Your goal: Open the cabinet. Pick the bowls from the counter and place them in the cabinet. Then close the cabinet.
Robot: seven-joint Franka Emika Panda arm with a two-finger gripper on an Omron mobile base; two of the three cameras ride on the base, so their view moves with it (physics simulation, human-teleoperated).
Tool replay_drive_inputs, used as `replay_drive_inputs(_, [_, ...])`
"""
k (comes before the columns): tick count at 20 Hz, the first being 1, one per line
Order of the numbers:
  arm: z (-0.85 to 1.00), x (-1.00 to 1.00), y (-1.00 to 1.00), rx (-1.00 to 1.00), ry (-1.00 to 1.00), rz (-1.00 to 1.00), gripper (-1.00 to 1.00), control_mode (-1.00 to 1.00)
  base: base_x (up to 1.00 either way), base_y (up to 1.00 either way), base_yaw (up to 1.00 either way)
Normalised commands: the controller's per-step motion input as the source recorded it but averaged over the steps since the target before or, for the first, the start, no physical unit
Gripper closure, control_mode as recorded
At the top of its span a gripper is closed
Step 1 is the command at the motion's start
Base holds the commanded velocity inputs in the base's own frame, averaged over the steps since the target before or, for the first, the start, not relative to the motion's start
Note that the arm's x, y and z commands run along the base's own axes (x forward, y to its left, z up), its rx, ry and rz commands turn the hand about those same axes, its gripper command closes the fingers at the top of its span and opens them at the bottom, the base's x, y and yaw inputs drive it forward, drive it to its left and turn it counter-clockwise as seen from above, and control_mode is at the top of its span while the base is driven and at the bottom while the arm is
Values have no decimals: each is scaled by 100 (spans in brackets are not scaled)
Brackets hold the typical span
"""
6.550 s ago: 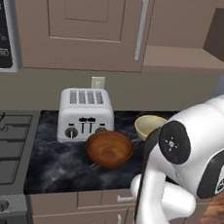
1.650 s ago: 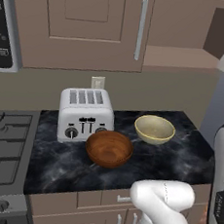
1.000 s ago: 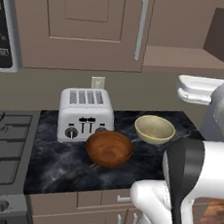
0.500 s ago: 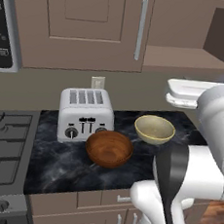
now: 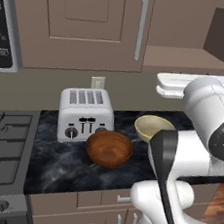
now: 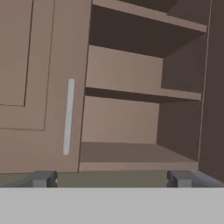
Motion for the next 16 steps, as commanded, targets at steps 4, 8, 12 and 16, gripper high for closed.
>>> replay_drive_inputs(4, [-11,32,7,-1,-14,4,-100,-100,0,0,0])
replay_drive_inputs(8, [-15,22,5,0,-22,2,-100,-100,0,0,0])
replay_drive_inputs(12, [-9,33,0,0,-5,2,-100,-100,0,0,0])
replay_drive_inputs(16, [0,37,0,0,0,1,-100,-100,0,0,0])
